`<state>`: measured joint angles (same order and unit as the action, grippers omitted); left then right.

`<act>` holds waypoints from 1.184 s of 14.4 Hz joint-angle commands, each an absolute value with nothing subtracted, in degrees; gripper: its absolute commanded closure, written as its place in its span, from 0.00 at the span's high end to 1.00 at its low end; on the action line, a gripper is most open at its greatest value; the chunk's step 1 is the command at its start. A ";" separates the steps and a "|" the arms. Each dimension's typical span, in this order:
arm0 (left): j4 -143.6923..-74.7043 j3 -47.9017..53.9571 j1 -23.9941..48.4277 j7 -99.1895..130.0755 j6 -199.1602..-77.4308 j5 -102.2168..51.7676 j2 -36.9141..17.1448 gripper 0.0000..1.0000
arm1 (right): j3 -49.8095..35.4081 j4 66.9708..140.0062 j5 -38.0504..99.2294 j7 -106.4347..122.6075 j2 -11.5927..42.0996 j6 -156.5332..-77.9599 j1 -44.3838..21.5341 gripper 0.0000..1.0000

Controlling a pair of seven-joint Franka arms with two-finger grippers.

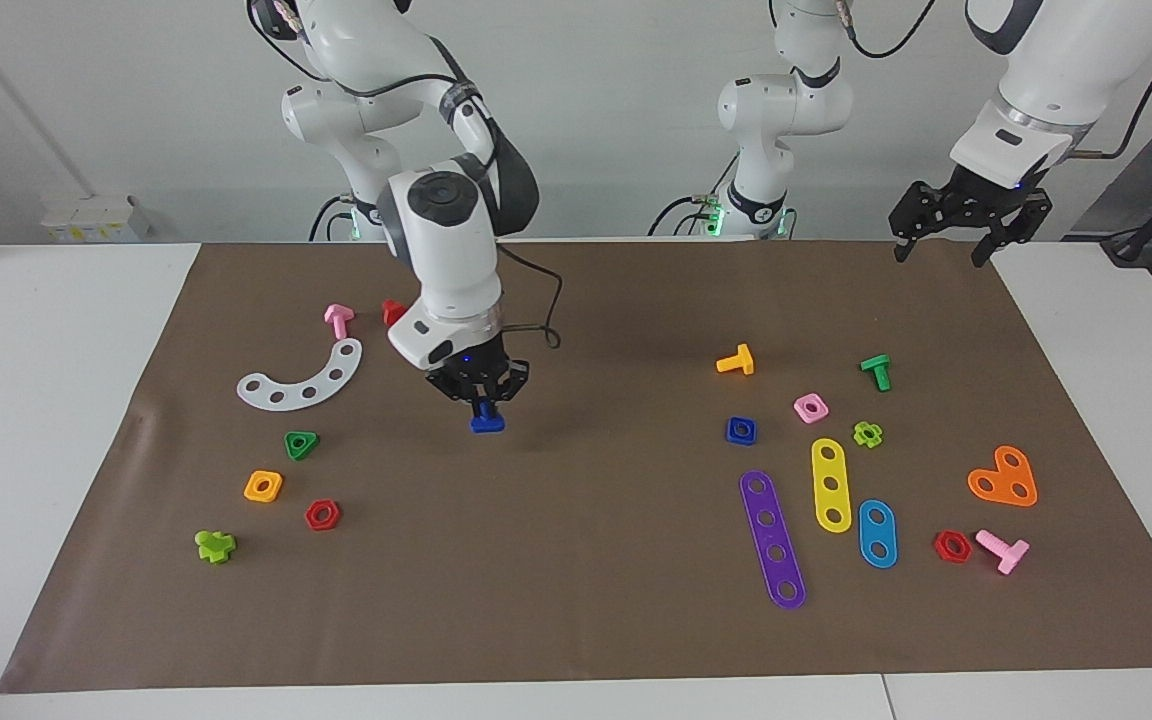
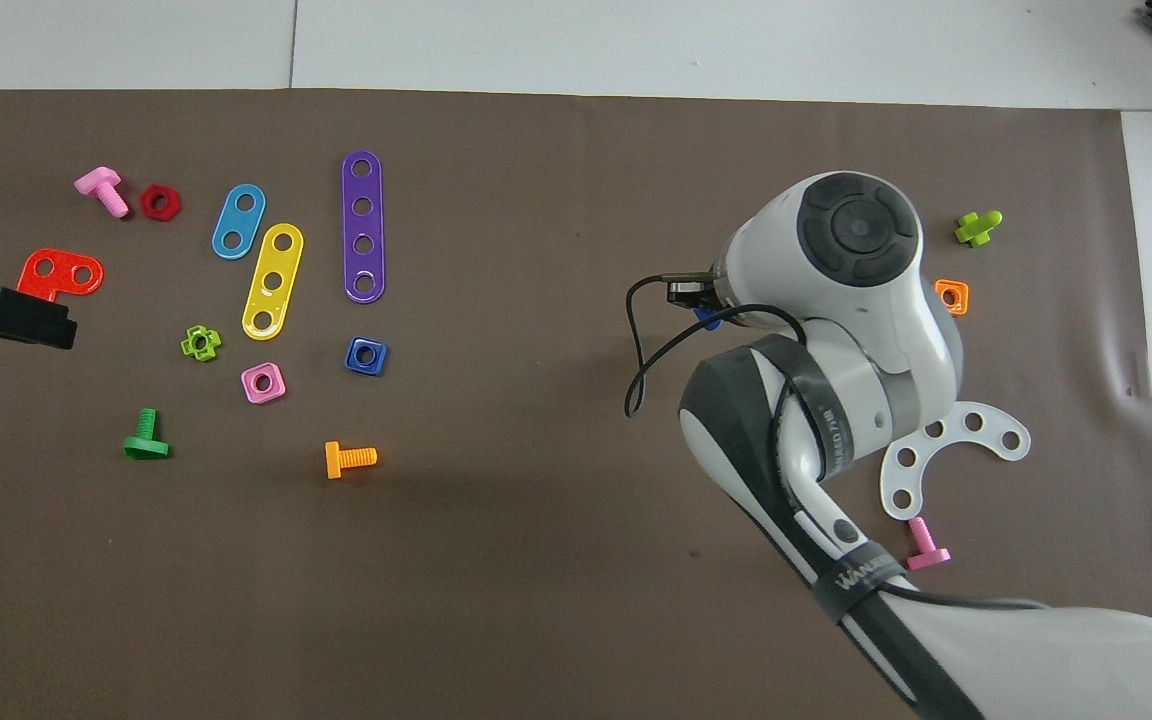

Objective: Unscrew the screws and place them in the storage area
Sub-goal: 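Carry the blue bolt with the right gripper beside the green triangle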

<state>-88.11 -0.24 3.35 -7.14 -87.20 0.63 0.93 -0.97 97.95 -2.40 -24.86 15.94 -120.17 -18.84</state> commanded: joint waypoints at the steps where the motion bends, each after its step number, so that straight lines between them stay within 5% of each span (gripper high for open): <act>1: -89.56 0.09 2.99 -6.77 -87.28 0.79 2.29 1.00 | -1.76 99.49 -2.37 -16.91 13.89 -118.05 -12.76 0.00; 5: -89.56 0.09 3.34 -6.42 -86.75 0.79 2.37 1.00 | -1.84 103.78 -1.85 -7.40 12.05 -117.50 -5.64 0.00; 8: -89.56 -0.09 1.59 -6.42 -86.57 0.79 2.37 1.00 | -1.76 112.12 1.40 -3.27 10.02 -124.51 -2.56 0.00; 17: -89.56 -0.09 1.14 -6.50 -86.57 0.79 2.37 1.00 | -1.67 122.78 3.25 -1.58 10.02 -136.40 -1.85 0.00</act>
